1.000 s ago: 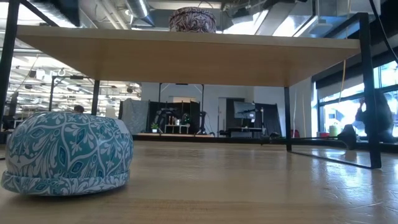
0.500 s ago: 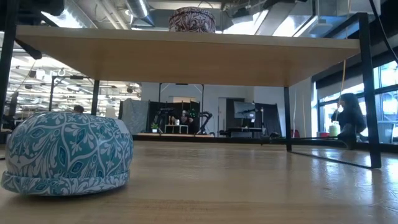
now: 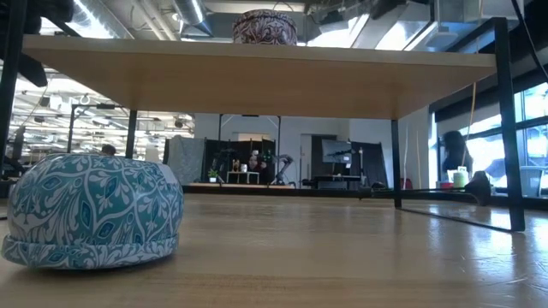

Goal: Pick & Place candle stick holders
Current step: Put the black candle holder on the shelf

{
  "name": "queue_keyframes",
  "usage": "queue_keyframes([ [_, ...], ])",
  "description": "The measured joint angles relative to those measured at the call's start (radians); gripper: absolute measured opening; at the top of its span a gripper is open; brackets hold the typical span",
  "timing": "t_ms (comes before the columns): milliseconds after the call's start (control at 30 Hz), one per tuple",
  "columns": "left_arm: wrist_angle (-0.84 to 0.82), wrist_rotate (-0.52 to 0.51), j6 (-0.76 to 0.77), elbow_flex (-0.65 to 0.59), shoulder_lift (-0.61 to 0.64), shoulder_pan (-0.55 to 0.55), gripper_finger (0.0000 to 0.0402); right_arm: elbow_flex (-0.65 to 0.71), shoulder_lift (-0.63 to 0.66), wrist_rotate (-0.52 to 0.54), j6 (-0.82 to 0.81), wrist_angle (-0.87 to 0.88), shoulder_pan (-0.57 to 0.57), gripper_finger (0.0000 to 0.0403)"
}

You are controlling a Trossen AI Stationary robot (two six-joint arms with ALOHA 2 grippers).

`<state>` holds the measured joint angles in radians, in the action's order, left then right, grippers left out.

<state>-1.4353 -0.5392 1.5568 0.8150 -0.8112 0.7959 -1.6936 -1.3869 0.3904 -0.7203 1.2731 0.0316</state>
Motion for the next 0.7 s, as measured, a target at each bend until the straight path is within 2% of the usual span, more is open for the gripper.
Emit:
queue_keyframes([
  [200, -0.001, -0.003, 0.044, 0.000, -0.003, 0.022, 0.0001, 0.000, 0.000, 0.005, -0.056, 0.072, -0.047, 0.0229],
  [500, -0.004, -0.012, 0.040, 0.000, -0.006, 0.022, 0.0001, 0.000, 0.000, 0.000, -0.057, 0.107, -0.102, 0.0229],
  [700, -0.004, 0.018, 0.069, 0.000, -0.006, 0.022, 0.0001, 0.000, 0.000, -0.002, -0.057, 0.119, -0.110, 0.0229],
])
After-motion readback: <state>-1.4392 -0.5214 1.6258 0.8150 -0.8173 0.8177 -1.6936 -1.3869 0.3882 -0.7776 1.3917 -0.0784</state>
